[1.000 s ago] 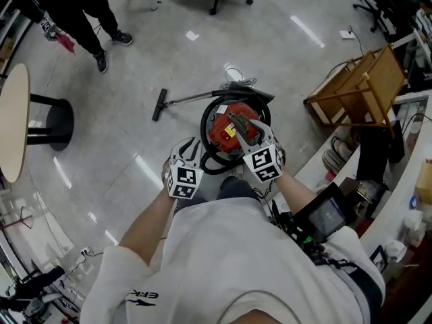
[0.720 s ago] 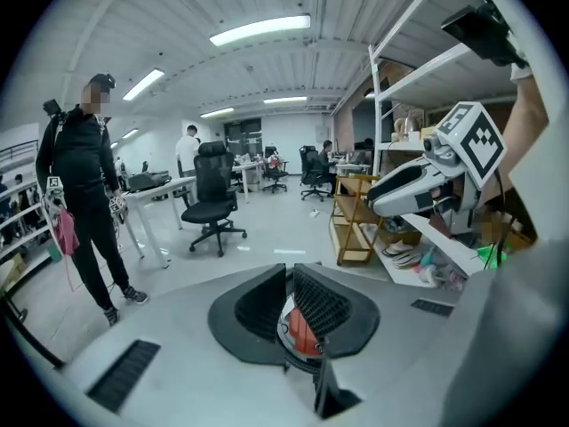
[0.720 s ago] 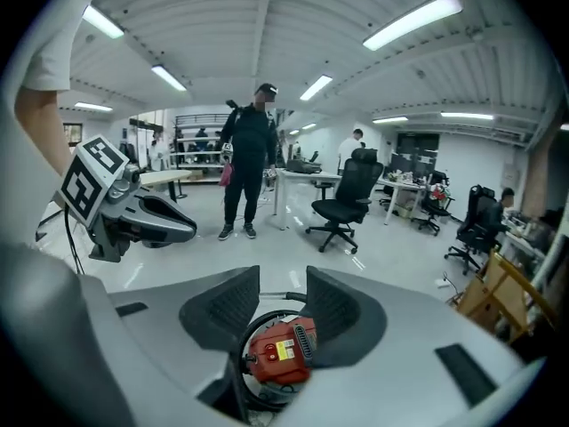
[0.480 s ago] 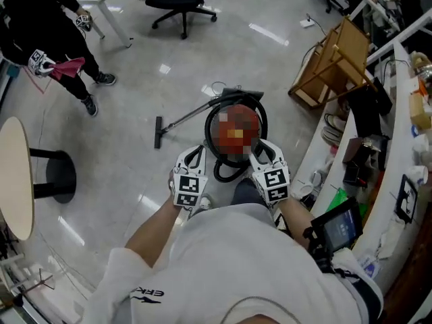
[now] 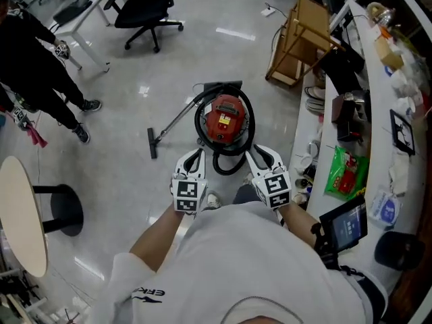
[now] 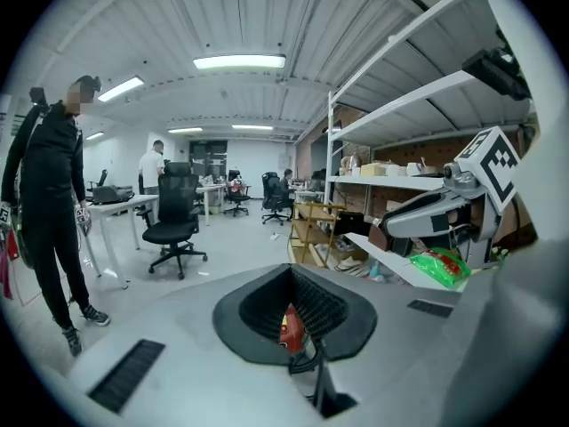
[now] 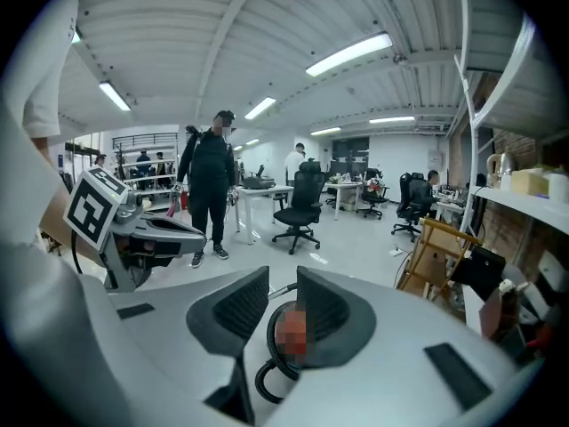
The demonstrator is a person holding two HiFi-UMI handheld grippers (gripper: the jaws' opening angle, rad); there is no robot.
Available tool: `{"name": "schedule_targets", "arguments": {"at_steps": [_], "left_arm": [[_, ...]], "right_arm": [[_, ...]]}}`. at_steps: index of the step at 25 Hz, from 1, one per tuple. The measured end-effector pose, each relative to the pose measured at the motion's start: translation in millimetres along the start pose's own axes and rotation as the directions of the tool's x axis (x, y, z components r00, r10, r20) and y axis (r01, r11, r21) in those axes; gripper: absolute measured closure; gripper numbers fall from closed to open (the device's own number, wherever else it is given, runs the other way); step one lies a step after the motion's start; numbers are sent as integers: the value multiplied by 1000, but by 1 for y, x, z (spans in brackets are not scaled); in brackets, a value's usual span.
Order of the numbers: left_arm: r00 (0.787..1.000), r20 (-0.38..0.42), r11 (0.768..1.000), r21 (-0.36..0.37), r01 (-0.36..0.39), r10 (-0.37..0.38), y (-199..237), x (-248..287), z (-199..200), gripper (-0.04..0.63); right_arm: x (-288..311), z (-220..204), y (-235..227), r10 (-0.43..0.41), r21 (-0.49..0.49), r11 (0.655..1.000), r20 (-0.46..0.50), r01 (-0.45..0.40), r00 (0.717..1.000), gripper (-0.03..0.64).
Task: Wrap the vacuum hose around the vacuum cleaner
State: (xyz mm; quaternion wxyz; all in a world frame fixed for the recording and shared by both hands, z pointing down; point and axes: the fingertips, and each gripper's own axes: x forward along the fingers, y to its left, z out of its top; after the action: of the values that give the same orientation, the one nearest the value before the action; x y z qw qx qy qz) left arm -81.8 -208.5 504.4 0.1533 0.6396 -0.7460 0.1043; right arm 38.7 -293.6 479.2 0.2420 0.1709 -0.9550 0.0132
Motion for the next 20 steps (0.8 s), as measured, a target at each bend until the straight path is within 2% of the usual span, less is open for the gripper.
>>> {"name": "schedule_targets", "arguments": {"at_steps": [13,20], "left_arm": [[997,41,998,15,66,-66,-95,-19,16,592],[995,38,996,18,89,-90,-136,-25,15,592]], "right_arm": [[-86,-30,-5,-26,80,997,50,22,998,549],[-119,-47,-21,-66,99,993,62,60,996,598]]}}
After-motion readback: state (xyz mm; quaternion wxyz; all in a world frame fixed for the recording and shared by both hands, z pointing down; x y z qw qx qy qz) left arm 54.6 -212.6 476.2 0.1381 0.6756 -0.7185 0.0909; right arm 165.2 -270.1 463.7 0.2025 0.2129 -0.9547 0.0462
